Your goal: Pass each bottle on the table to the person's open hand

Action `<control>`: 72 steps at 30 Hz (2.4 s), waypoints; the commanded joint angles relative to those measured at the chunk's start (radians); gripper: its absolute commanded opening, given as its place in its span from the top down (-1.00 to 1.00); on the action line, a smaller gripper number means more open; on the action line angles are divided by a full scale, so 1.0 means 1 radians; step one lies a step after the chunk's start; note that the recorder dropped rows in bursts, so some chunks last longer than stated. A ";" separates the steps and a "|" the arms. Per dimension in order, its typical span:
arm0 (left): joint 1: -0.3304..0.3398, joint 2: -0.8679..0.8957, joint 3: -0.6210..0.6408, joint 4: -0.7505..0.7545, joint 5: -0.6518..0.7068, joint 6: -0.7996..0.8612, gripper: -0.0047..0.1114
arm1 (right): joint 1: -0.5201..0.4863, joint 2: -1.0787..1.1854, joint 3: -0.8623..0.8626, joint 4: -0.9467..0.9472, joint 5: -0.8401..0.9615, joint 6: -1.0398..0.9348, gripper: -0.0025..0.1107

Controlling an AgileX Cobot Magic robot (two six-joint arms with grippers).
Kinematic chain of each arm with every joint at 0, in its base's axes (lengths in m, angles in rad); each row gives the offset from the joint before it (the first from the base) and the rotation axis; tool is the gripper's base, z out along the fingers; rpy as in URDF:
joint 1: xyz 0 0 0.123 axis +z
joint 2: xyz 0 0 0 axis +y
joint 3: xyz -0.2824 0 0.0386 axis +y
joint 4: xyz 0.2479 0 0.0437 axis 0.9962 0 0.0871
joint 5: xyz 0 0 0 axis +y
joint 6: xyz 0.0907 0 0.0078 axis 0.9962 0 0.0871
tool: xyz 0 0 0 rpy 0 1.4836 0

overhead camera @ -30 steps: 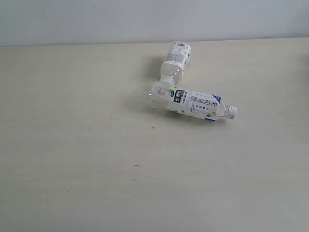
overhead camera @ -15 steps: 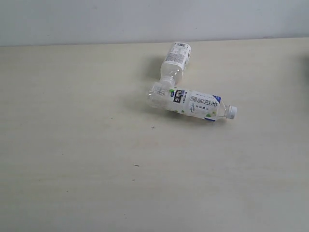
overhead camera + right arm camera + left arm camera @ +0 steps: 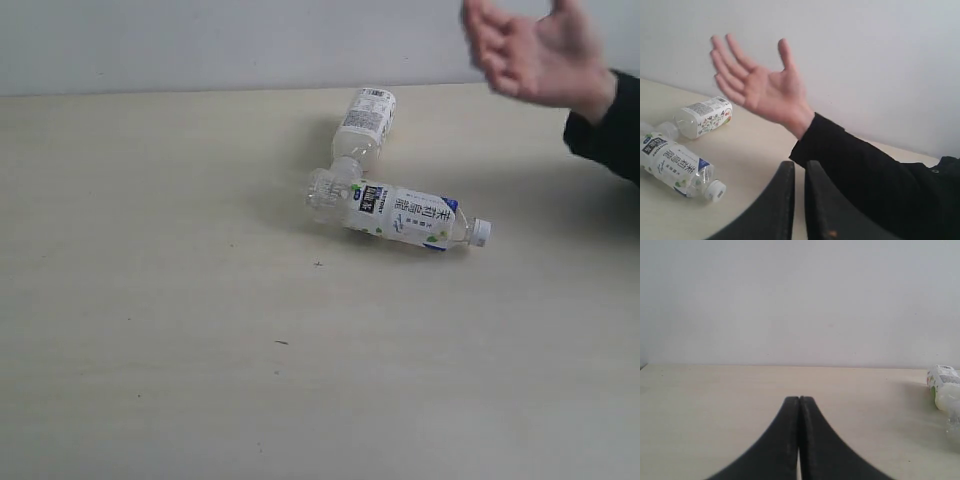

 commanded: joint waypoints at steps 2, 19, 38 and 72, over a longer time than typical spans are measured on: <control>-0.003 -0.007 -0.001 -0.003 -0.004 0.001 0.92 | 0.000 -0.004 0.002 -0.078 -0.068 0.001 0.79; -0.003 -0.007 -0.001 -0.003 -0.004 0.001 0.92 | 0.000 0.381 -0.264 0.110 -0.156 0.006 0.96; -0.003 -0.007 -0.001 -0.003 -0.004 0.001 0.92 | 0.047 1.709 -0.996 0.966 0.309 -0.687 0.15; -0.003 -0.007 -0.001 -0.003 -0.004 0.001 0.92 | 0.274 1.974 -1.084 0.133 0.116 -0.647 -0.55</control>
